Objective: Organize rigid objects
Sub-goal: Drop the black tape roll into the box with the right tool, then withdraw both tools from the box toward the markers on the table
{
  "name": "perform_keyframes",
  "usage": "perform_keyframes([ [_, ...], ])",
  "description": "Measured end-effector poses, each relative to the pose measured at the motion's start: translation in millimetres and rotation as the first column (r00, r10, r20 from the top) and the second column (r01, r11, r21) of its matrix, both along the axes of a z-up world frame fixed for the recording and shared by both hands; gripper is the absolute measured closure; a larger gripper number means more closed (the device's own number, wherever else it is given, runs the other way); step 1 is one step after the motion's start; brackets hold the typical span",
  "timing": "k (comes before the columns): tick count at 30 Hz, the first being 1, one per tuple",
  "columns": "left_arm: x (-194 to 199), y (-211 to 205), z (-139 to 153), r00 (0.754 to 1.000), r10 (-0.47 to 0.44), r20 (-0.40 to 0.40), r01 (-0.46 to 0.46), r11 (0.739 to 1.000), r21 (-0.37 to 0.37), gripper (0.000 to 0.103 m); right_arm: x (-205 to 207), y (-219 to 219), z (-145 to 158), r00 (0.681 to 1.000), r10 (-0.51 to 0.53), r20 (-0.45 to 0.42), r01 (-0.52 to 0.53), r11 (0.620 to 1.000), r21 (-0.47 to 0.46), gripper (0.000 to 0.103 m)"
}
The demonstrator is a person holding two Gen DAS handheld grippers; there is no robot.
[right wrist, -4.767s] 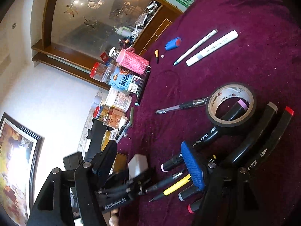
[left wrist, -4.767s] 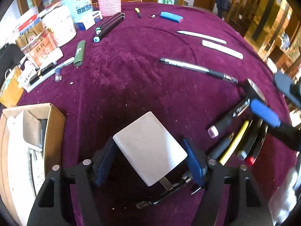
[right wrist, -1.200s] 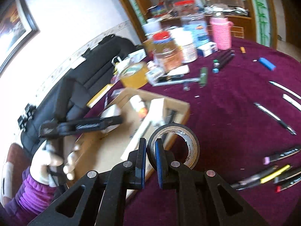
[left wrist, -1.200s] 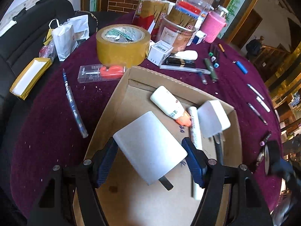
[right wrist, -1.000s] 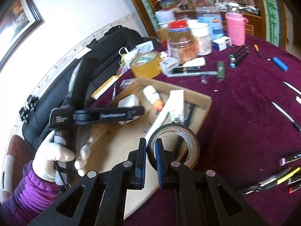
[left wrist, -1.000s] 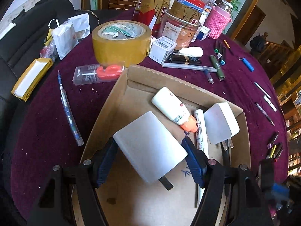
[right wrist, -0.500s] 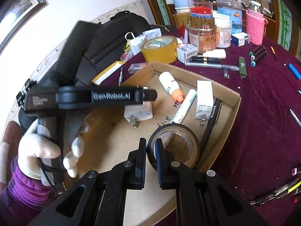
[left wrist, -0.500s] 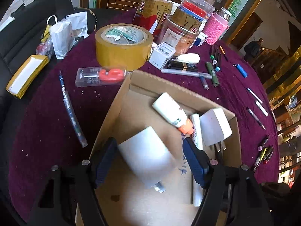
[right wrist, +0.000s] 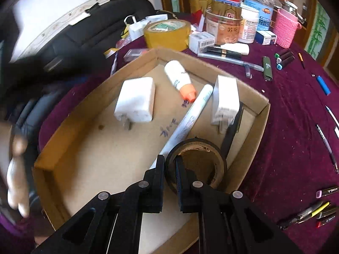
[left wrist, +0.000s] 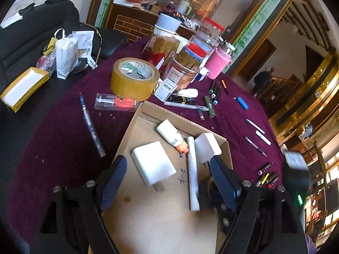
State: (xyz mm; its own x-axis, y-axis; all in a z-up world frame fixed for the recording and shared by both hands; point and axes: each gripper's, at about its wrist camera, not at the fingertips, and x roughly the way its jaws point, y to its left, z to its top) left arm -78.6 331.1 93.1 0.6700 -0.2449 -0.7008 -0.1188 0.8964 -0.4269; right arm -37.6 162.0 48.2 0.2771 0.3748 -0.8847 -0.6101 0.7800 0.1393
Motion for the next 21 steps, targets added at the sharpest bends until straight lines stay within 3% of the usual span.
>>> perform_keyframes([
  [9,-33.7,11.3,7.4,0.998,0.048,0.035,-0.045,0.996,-0.071,0.019,19.5,13.4,-8.9,1.0,-0.01,-0.026,0.011,0.998,0.055,0.091],
  [12,-40.8,12.1,9.2,0.997,0.06,0.043,-0.057,0.995,-0.076,0.018,17.0,-2.2,5.2,0.998,-0.032,-0.056,0.039,0.99,0.138,0.084],
  [17,-49.3,9.7,8.6,0.994,0.09,0.068,-0.082,0.99,-0.113,0.018,-2.8,-49.6,55.1,0.993,-0.082,0.09,0.058,0.969,0.24,0.032],
  [21,-52.0,-1.6,8.0,0.992,0.095,0.085,-0.084,0.988,-0.129,0.018,-19.2,-96.4,78.8,0.957,-0.171,0.234,0.111,0.962,0.25,0.024],
])
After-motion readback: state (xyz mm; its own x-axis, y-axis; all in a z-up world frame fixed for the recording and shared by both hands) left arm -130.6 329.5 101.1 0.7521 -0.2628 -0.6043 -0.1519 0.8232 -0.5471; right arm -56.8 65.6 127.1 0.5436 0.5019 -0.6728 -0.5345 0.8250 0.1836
